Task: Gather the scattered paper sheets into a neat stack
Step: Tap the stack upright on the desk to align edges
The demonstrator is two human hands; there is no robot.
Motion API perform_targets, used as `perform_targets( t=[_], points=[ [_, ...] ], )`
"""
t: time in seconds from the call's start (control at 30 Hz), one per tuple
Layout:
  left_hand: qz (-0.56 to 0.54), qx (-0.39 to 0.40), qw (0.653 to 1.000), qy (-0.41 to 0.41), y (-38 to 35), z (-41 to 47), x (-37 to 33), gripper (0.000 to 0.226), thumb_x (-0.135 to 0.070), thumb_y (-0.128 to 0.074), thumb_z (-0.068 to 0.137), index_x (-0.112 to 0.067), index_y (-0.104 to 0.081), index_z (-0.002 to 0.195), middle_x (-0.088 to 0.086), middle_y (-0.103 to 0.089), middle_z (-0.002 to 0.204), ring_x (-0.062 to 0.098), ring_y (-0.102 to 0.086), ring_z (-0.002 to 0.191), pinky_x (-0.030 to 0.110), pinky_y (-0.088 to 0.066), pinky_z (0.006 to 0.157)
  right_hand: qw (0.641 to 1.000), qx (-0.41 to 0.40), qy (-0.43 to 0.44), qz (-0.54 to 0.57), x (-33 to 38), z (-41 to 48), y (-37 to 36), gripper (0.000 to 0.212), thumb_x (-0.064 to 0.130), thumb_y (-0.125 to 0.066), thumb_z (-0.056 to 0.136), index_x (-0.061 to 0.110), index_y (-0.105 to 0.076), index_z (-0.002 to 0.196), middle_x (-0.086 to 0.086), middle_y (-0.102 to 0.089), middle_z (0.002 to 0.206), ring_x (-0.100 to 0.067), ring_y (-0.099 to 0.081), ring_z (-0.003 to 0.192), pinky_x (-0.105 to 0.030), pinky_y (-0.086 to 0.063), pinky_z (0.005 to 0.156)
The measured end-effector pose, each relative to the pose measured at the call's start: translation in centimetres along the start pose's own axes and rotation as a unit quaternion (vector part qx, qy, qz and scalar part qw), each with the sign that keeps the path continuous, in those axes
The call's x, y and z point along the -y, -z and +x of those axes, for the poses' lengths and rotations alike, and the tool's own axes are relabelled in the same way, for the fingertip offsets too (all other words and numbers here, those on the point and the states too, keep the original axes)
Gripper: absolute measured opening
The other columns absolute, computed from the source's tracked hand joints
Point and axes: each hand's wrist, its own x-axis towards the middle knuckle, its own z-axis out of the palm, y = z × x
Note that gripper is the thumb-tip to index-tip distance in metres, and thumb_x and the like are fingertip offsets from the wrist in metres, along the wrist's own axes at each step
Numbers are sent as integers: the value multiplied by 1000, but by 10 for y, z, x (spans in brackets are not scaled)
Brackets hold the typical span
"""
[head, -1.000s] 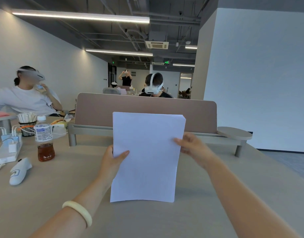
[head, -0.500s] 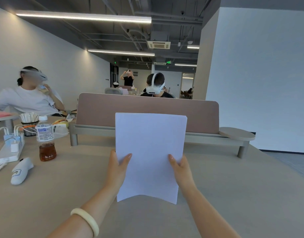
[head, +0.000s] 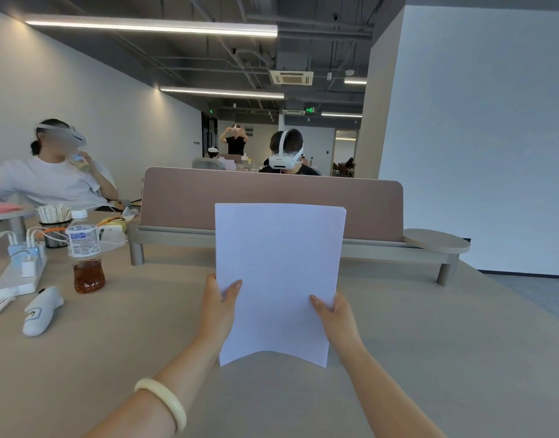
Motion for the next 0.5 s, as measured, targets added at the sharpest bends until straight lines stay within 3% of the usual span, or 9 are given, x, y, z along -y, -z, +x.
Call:
perform_targets(
  t=[0.07, 0.13, 0.27, 0.33, 0.4, 0.47, 0.5],
  points=[
    [-11, 2, 1000, 9, 0, 1, 0, 11, -16, -56, 93, -14, -45, 96, -7, -58, 91, 18, -58, 90, 31, -44, 78, 1000, -5, 2, -9, 6, -2, 2, 16, 16, -55, 94, 13, -57, 110, 5, -67, 99, -5, -64, 83, -9, -46, 57],
    [-27, 7, 999, 19, 1, 1, -2, 15, -15, -57, 92, -13, -47, 103, -5, -61, 96, 21, -60, 96, 32, -45, 80, 1000, -12, 14, -21, 19, 3, 6, 10, 14, -55, 94, 17, -54, 104, 6, -64, 93, -2, -60, 77, -7, -44, 53],
    [-53, 15, 997, 52, 15, 11, -10, 37, -11, -67, 85, -7, -46, 115, 8, -60, 115, 25, -60, 107, 33, -49, 82, 988, 31, 84, -127, 73, 26, 24, 18, 13, -59, 91, 10, -58, 109, -7, -66, 107, -23, -64, 91, -27, -50, 69],
    [-29, -33, 998, 38, 29, 24, -18, 73, -22, -79, 74, -12, -36, 132, 7, -48, 135, 20, -48, 121, 34, -45, 93, 958, 67, 133, -246, 105, 36, 33, 21, 14, -59, 91, 4, -58, 110, -7, -63, 104, -24, -60, 92, -31, -46, 72],
    [38, -65, 997, 3, 44, 37, -30, 108, -32, -85, 66, -23, -16, 149, 0, -24, 155, 18, -25, 142, 42, -31, 112, 910, 102, 177, -360, 132, 42, 35, 22, 16, -59, 91, 2, -57, 107, -9, -60, 104, -23, -54, 92, -33, -44, 77],
    [94, -57, 993, -40, 50, 44, -40, 113, -30, -85, 66, -26, -10, 151, -4, -14, 158, 16, -17, 145, 42, -25, 116, 857, 141, 194, -456, 151, 43, 29, 17, 19, -58, 92, 7, -55, 103, -8, -57, 107, -23, -52, 96, -35, -43, 83],
    [103, -34, 993, -45, 51, 47, -40, 108, -29, -85, 66, -25, -17, 150, -2, -21, 157, 17, -25, 142, 41, -32, 112, 830, 159, 197, -497, 156, 43, 24, 16, 20, -58, 92, 9, -54, 104, -9, -56, 109, -25, -52, 100, -35, -42, 85]
  ],
)
